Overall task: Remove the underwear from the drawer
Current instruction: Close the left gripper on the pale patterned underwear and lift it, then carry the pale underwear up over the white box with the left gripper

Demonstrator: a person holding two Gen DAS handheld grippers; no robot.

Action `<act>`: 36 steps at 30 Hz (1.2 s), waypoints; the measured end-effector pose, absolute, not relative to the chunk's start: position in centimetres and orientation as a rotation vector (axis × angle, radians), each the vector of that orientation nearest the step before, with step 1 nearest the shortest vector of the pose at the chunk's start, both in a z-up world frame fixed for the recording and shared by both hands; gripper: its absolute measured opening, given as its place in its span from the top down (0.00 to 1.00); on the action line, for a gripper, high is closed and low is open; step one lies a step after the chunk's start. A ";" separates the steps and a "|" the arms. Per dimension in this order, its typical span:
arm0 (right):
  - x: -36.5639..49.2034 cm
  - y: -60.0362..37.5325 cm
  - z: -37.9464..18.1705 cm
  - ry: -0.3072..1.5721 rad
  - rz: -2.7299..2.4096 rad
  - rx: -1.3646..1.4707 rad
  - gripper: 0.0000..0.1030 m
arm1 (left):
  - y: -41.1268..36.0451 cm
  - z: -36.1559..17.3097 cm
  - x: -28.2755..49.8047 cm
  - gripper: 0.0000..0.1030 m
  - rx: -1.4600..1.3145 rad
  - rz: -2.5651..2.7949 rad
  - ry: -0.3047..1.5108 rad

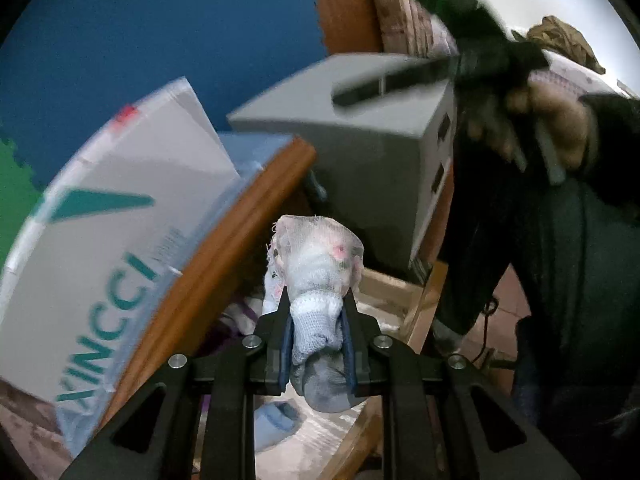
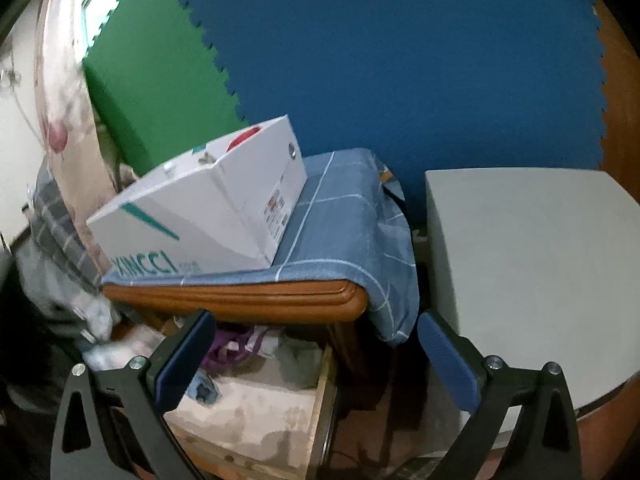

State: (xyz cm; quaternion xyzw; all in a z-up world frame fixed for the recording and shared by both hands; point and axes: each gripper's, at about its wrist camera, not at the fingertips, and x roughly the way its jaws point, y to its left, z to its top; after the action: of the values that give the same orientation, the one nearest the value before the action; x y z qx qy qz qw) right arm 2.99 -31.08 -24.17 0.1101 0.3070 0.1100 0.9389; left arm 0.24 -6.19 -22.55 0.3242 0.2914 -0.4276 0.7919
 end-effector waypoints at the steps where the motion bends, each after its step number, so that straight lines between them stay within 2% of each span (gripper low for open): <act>1: 3.0 -30.8 -24.2 0.631 0.221 0.208 0.00 | -5.9 -21.4 -0.2 0.83 0.698 -0.911 0.607; 12: 3.0 -29.4 -24.5 0.663 0.215 0.128 0.00 | -0.2 -7.9 0.2 0.83 0.679 -0.771 0.401; 19: 3.0 -29.1 -24.5 0.661 0.222 0.113 0.00 | 3.5 -3.2 5.5 0.83 0.589 -0.605 0.409; 29: 3.0 -28.9 -24.5 0.658 0.234 0.118 0.00 | 5.3 -3.8 14.5 0.82 0.438 -0.464 0.571; 36: 3.0 -28.8 -24.5 0.662 0.240 0.109 0.00 | 2.5 -7.1 19.2 0.82 0.307 -0.465 0.702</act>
State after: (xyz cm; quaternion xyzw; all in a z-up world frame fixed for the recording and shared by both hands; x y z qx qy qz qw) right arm 2.97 -28.75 -24.52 0.0534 0.3240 0.1176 0.9372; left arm 19.17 2.51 -7.05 0.1482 0.3394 -0.2246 0.9013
